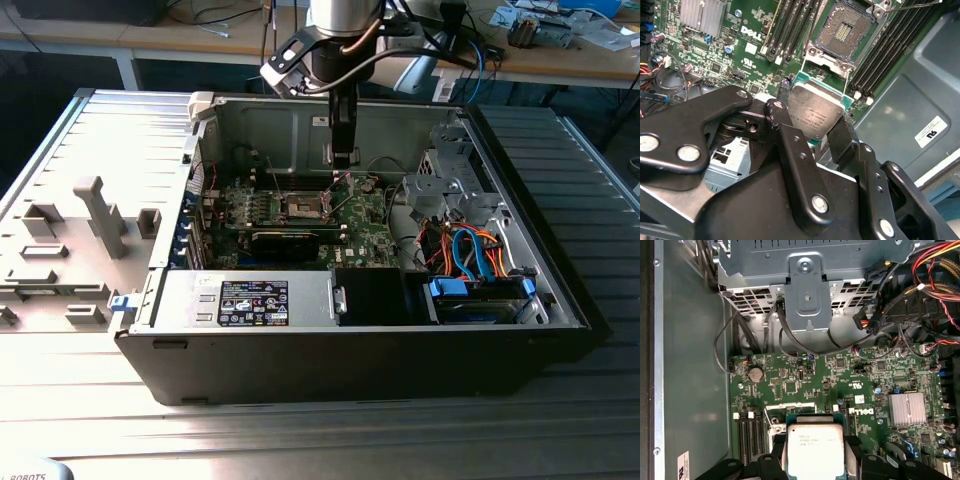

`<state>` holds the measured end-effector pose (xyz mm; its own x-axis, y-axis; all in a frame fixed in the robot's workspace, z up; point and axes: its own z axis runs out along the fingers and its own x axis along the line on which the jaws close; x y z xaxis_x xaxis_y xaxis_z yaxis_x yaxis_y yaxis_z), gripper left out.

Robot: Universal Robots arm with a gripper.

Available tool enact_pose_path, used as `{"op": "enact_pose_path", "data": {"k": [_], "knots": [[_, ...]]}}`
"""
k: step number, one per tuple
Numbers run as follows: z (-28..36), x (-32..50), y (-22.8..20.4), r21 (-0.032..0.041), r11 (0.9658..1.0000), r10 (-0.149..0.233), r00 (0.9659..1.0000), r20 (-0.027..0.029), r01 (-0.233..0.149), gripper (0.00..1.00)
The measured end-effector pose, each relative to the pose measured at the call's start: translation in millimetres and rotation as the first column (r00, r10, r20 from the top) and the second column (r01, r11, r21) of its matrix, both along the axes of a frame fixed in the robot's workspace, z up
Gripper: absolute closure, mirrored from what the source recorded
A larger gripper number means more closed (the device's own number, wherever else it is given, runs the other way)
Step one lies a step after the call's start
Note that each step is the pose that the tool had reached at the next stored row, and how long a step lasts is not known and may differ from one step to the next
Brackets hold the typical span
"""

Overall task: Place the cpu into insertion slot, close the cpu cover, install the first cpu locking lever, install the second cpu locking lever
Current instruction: 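Place the cpu into insertion slot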

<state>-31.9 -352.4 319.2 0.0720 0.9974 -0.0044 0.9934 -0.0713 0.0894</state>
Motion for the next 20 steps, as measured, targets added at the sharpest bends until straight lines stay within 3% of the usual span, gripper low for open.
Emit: {"op": "enact_pose_path", "data": {"k": [6, 20], "knots": [[-3.5, -0.8, 5.5, -0.0002, 0.9985, 0.055, 0.9985, 0.0000, -0.055, 0.45], [-6.5, -1.3, 6.6, -0.0003, 0.9985, 0.055, 0.9985, -0.0001, -0.055, 0.45]]}}
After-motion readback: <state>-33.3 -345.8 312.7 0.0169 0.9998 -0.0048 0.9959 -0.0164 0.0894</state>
